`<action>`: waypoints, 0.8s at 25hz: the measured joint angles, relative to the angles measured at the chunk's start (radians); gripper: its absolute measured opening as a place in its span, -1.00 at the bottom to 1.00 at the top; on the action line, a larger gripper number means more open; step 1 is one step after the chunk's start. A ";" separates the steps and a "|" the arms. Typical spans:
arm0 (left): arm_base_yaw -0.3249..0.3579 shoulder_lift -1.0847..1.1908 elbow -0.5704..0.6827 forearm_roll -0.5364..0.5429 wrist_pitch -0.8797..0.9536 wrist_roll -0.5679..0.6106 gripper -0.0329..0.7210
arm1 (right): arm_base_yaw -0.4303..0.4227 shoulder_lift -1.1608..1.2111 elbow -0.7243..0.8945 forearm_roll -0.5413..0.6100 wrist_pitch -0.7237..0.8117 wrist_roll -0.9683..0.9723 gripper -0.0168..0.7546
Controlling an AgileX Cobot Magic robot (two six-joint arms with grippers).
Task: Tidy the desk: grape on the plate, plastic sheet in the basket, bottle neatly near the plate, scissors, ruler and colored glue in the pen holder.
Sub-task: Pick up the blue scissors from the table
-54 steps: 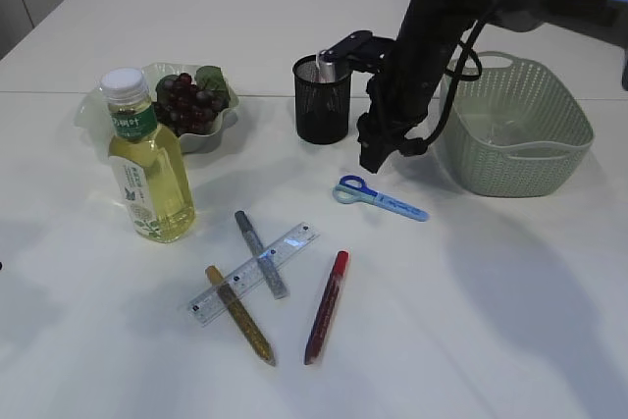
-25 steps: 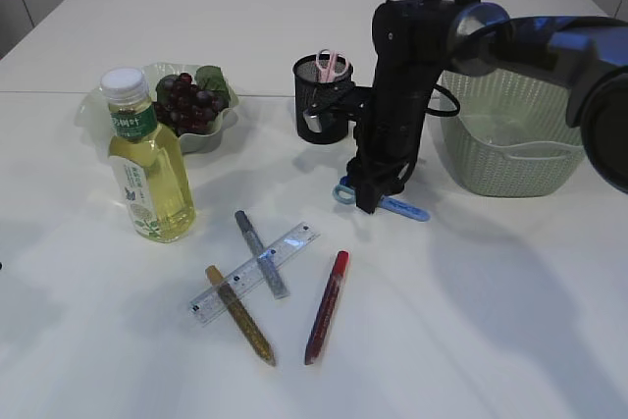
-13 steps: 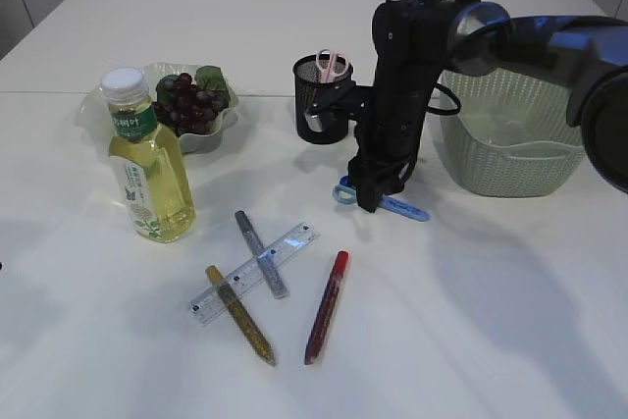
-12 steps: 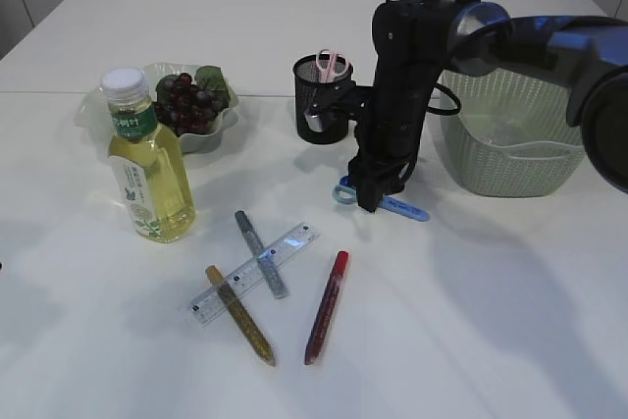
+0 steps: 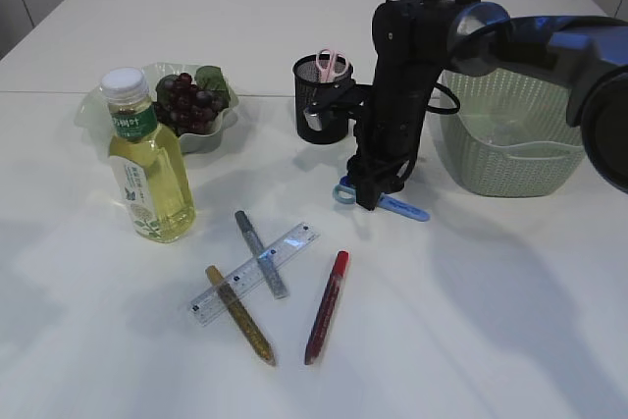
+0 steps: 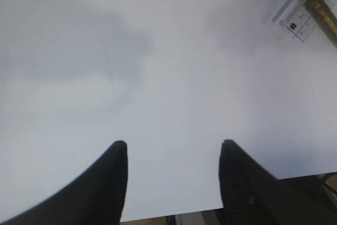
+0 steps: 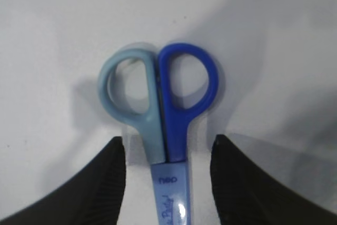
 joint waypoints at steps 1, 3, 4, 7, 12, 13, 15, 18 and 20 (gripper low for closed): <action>0.000 0.000 0.000 0.000 0.000 0.000 0.14 | 0.000 0.000 0.000 0.000 -0.001 0.000 0.13; 0.000 0.000 0.000 0.000 0.000 0.000 0.13 | 0.000 0.000 0.000 0.000 -0.005 0.000 0.13; 0.000 0.000 0.000 0.000 0.000 0.000 0.13 | 0.000 0.000 0.000 0.000 -0.006 0.000 0.13; 0.000 0.000 0.000 0.000 0.000 0.000 0.13 | 0.000 0.000 0.000 0.000 -0.008 0.000 0.13; 0.000 0.000 0.000 0.000 0.000 0.000 0.13 | 0.000 0.000 0.000 0.000 0.010 0.000 0.13; 0.000 0.000 0.000 0.000 0.000 0.000 0.13 | 0.000 0.000 0.000 0.000 0.011 0.000 0.13; 0.000 0.000 0.000 0.000 0.000 0.000 0.12 | 0.000 0.000 0.000 0.002 0.011 0.002 0.13; 0.000 0.000 0.000 -0.002 0.000 0.000 0.11 | 0.000 0.000 0.000 0.004 0.012 0.004 0.13; 0.000 0.000 0.000 -0.002 0.000 0.000 0.10 | 0.000 0.000 0.004 0.004 0.012 0.006 0.13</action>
